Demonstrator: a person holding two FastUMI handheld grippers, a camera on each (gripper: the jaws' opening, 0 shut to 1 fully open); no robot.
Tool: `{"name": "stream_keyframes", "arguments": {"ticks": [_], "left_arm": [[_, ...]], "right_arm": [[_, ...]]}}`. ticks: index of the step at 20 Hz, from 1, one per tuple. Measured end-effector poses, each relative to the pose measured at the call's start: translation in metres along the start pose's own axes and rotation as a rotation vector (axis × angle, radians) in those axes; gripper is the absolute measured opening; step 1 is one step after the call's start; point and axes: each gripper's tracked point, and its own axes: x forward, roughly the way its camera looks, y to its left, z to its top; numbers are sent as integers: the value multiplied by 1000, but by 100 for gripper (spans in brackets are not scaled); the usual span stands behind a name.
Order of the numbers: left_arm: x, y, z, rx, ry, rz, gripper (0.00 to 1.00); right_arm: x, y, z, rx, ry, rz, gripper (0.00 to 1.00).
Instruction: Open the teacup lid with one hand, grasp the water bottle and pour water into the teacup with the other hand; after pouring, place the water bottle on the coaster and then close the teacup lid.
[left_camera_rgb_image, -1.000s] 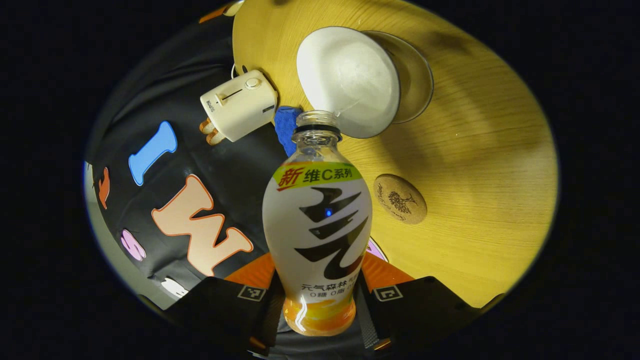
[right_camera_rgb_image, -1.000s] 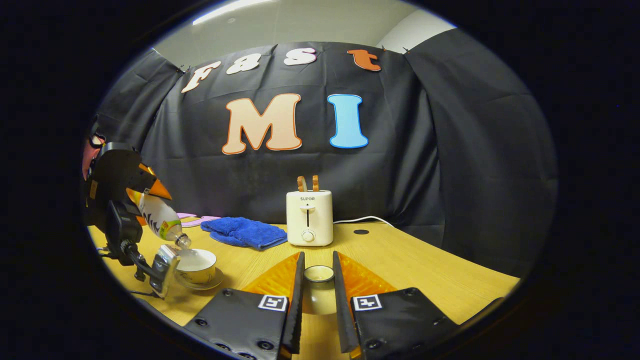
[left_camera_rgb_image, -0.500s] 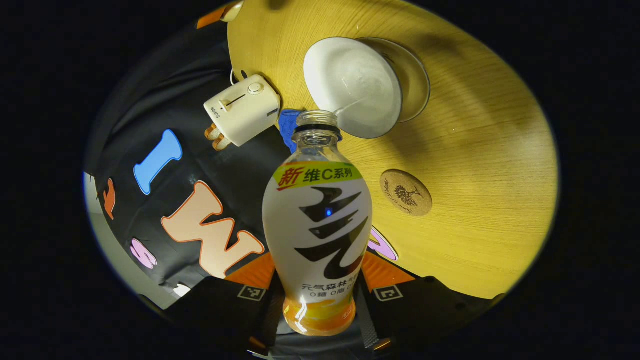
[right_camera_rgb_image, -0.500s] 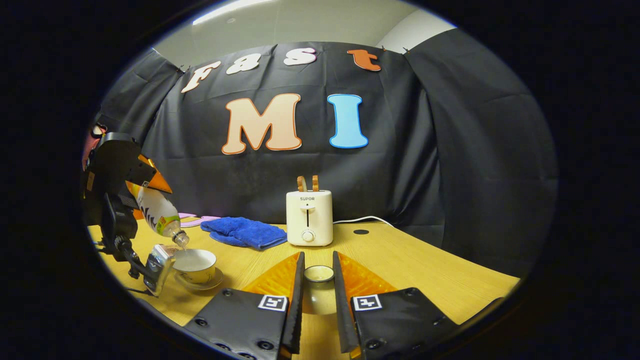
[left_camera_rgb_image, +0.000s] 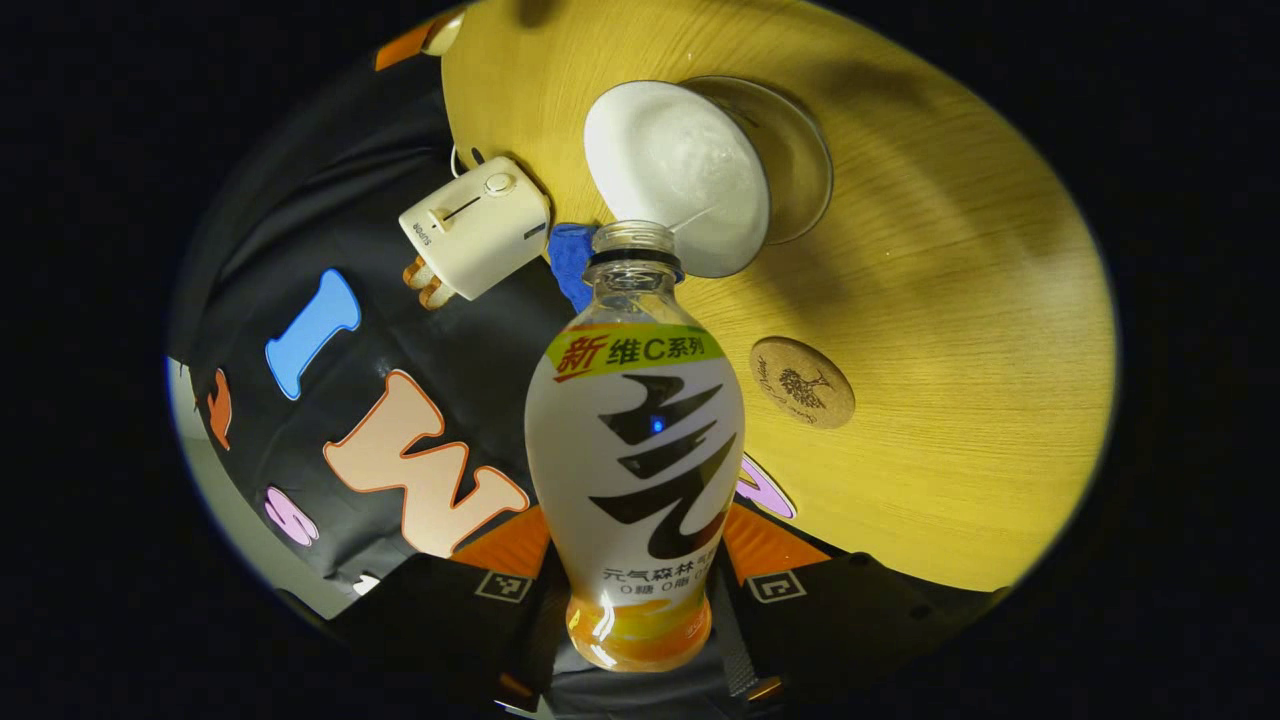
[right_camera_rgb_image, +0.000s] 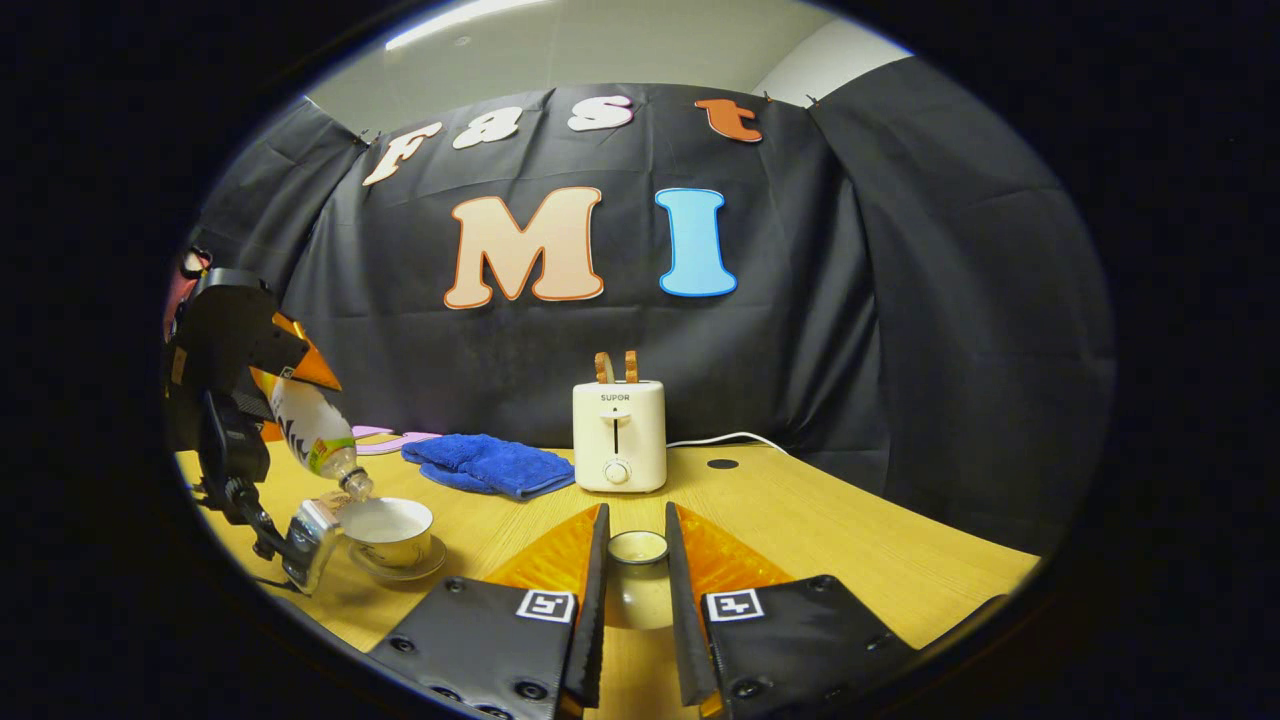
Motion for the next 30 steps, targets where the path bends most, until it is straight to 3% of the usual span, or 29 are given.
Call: {"name": "stream_keyframes", "arguments": {"ticks": [2,10,13,16,17,18,22,26,30], "left_arm": [[1,-4,3,-48,-20,-14,63],[-5,-36,18,-447,-150,-92,62],[-8,-34,14,-637,-198,-57,63],[-11,-22,-2,-811,-223,43,62],[-13,-18,-9,-867,-234,85,55],[-14,-16,-14,-928,-245,105,55],[-16,-9,-16,-1207,-316,154,51],[-16,5,-9,-1548,-446,192,52],[-4,13,-5,-1824,-543,169,52]], "right_arm": [[0,0,0,0,0,0,34],[0,0,0,0,0,0,33],[-1,0,1,0,0,-2,33],[-1,-1,0,0,1,-2,33],[0,-1,0,0,2,-2,34],[-1,-1,0,0,1,-3,34],[0,-1,0,0,1,-4,34],[-1,-2,0,0,1,-4,34],[-1,-1,0,-1,3,-4,34]]}}
